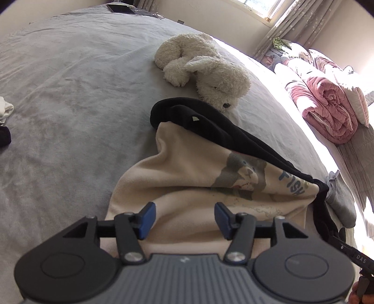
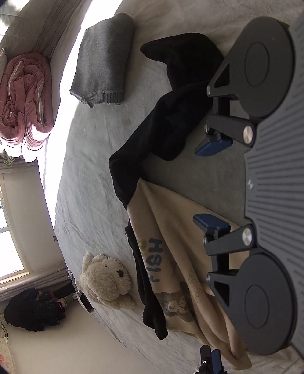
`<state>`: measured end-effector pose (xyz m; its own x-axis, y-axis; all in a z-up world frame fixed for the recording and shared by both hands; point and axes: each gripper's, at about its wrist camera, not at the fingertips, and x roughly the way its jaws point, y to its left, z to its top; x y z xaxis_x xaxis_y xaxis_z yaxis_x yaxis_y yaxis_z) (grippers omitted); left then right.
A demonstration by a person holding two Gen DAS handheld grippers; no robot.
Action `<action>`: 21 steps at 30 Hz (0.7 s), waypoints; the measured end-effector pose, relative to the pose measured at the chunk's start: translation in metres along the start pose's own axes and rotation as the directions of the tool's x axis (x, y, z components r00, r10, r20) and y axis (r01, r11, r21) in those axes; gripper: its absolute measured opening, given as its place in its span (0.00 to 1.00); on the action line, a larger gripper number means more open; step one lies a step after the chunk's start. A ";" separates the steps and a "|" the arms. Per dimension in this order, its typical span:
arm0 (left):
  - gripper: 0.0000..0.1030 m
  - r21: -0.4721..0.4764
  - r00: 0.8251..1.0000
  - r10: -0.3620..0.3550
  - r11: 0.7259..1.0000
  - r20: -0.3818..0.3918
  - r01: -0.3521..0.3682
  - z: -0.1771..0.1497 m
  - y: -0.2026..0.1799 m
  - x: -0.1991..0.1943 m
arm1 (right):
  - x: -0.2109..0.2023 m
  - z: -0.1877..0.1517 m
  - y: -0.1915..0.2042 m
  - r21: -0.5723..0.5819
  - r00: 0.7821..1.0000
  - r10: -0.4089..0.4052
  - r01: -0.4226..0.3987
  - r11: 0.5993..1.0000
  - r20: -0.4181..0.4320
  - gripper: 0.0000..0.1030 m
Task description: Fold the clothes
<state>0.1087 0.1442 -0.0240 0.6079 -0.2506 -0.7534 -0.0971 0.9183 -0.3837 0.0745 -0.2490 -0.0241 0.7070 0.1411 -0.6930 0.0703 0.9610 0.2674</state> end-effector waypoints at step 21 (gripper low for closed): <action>0.50 -0.381 0.984 -0.174 0.908 0.034 0.174 -0.023 0.103 -0.016 | 0.020 -0.073 0.000 0.455 0.872 0.432 -0.295 0.840 -0.232 0.51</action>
<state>0.0704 0.2357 -0.0635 0.6419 -0.3964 -0.6564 -0.2823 0.6737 -0.6829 0.0375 -0.2286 -0.0866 0.4833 0.5930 -0.6441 0.1706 0.6578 0.7336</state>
